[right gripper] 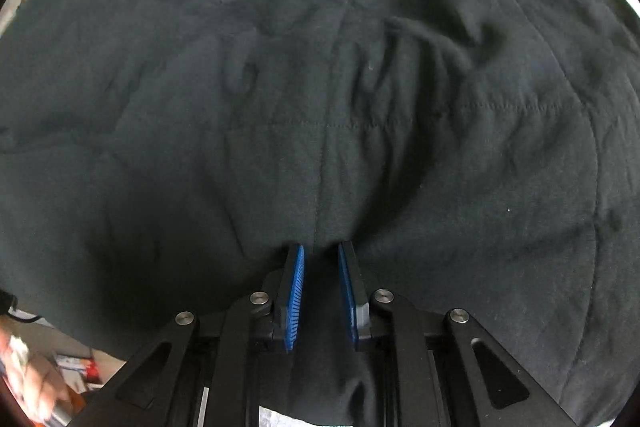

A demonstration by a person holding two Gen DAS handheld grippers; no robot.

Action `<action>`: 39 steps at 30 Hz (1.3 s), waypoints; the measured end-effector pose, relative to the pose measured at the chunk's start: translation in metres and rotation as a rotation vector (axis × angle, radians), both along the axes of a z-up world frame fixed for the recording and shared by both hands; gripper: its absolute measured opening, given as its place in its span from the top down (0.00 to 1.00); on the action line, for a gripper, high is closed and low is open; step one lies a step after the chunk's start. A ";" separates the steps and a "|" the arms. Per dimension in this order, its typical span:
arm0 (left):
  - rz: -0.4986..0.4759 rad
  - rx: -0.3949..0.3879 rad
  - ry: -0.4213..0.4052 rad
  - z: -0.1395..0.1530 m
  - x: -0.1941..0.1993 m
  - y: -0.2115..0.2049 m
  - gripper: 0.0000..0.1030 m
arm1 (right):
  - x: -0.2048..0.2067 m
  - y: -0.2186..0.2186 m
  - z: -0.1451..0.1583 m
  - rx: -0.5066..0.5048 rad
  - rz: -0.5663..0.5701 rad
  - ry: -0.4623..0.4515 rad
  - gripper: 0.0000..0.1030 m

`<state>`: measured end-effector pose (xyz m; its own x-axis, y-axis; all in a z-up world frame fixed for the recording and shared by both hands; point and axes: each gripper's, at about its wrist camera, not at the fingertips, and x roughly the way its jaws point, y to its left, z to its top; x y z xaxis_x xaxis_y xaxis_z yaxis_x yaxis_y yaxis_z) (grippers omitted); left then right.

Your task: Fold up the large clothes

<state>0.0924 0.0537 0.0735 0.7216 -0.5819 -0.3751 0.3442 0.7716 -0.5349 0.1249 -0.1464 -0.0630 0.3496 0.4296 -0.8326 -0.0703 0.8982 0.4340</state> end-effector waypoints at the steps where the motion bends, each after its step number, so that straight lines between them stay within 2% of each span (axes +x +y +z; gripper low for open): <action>1: -0.020 0.002 -0.008 0.002 -0.001 -0.008 0.74 | 0.000 -0.003 0.001 0.018 0.002 0.001 0.82; 3: -0.069 0.011 -0.028 0.007 -0.002 -0.031 0.74 | 0.001 -0.011 0.007 0.055 0.007 0.007 0.81; 6: -0.147 0.032 -0.047 0.009 -0.002 -0.065 0.74 | 0.002 -0.037 0.022 0.126 0.002 0.026 0.71; 7: -0.170 0.042 -0.048 0.008 -0.002 -0.077 0.74 | 0.002 -0.053 0.033 0.140 -0.013 0.000 0.64; 8: -0.200 0.059 -0.045 0.005 -0.002 -0.092 0.74 | 0.000 -0.063 0.040 0.142 -0.030 -0.022 0.51; 10: -0.235 0.082 -0.038 -0.001 -0.003 -0.110 0.74 | -0.008 -0.093 0.058 0.155 -0.088 -0.078 0.39; 14: -0.315 0.151 -0.012 -0.018 -0.006 -0.152 0.74 | -0.022 -0.157 0.074 0.188 -0.222 -0.128 0.35; 19: -0.425 0.283 0.032 -0.047 -0.014 -0.197 0.72 | -0.042 -0.230 0.064 0.249 -0.402 -0.114 0.34; 22: -0.500 0.423 0.074 -0.080 -0.021 -0.222 0.71 | -0.048 -0.254 0.060 0.257 -0.431 -0.107 0.32; 26: -0.541 0.519 0.034 -0.100 -0.032 -0.232 0.70 | -0.059 -0.266 0.062 0.248 -0.441 -0.097 0.27; 29: -0.571 0.504 0.053 -0.090 -0.031 -0.228 0.64 | -0.062 -0.264 0.057 0.248 -0.440 -0.088 0.27; 33: -0.645 0.455 0.062 -0.072 -0.041 -0.217 0.40 | -0.066 -0.262 0.058 0.265 -0.440 -0.097 0.25; 34: -0.676 0.441 0.061 -0.069 -0.047 -0.213 0.35 | -0.069 -0.264 0.059 0.273 -0.441 -0.100 0.21; 35: -0.705 0.436 0.056 -0.063 -0.053 -0.211 0.33 | -0.070 -0.265 0.061 0.280 -0.443 -0.101 0.18; 39: -0.774 0.430 0.036 -0.042 -0.073 -0.193 0.31 | -0.076 -0.266 0.064 0.317 -0.433 -0.106 0.18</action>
